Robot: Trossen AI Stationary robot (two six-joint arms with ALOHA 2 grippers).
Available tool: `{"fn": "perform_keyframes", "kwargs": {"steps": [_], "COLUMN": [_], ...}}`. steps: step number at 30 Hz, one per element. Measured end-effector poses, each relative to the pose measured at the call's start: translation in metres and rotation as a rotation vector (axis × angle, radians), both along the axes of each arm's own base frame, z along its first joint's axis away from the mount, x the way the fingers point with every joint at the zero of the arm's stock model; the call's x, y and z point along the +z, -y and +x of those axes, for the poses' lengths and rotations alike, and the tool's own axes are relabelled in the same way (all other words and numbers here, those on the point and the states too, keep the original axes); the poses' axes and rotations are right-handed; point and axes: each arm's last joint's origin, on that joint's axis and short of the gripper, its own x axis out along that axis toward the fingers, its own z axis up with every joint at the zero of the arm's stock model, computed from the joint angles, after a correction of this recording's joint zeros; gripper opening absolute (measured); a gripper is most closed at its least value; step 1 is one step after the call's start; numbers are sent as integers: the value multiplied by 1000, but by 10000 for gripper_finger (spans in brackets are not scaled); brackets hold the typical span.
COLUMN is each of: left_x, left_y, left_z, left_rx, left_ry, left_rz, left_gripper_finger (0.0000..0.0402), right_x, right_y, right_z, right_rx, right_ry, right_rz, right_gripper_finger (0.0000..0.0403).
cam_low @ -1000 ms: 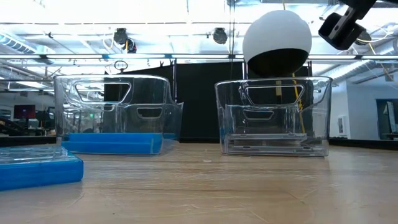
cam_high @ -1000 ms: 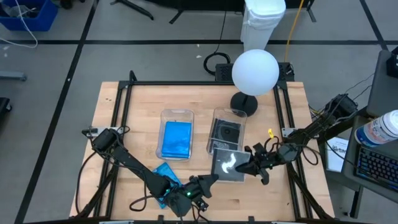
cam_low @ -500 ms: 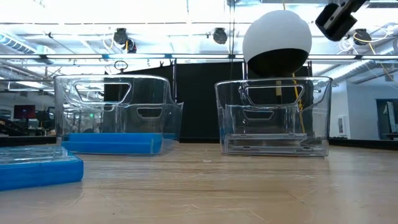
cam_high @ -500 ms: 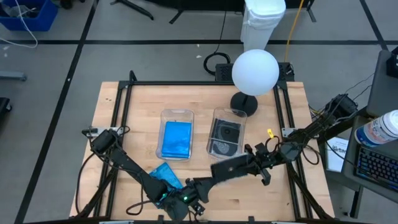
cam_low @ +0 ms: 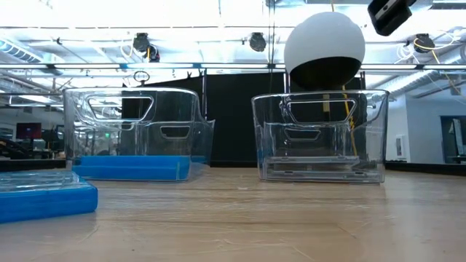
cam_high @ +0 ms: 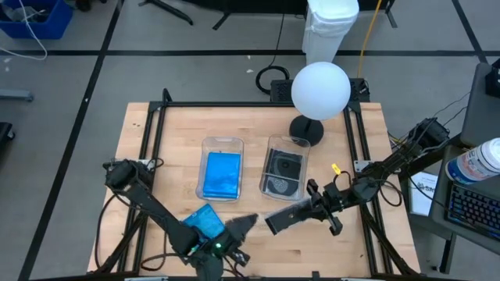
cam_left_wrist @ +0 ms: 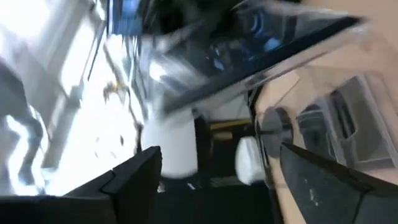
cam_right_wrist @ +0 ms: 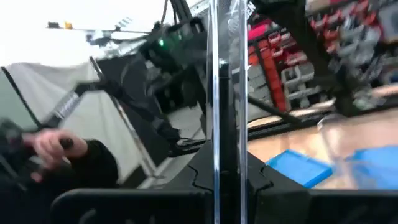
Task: Pick & place jewel cases by type
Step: Put the black CD case into the right transparent bin
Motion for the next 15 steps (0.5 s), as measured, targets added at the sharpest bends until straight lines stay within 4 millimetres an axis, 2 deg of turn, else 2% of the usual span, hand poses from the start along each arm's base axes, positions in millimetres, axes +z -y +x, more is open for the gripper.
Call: {"fn": "perform_keyframes", "kwargs": {"steps": [4,7,10,12,15], "left_x": [19,22,22,21,13], "left_y": [-20,-48,-75,-88,-95], "left_z": [-16,-34,-57,-66,-76], "left_rx": [147,223,230,301,363], "left_ry": [131,212,112,72,87], "left_rz": [-130,-223,-459,-597,-647], "left_gripper_finger": [302,287,269,256,235], "right_x": [0,0,0,3,15], "right_y": [2,5,9,8,4], "right_z": [0,1,3,5,14], "right_rx": [-78,-214,-341,-385,-469], "right_ry": [39,27,-18,-47,-142], "right_rz": [-139,-165,-129,-143,-185], "right_gripper_finger": [15,15,11,6,5]}}
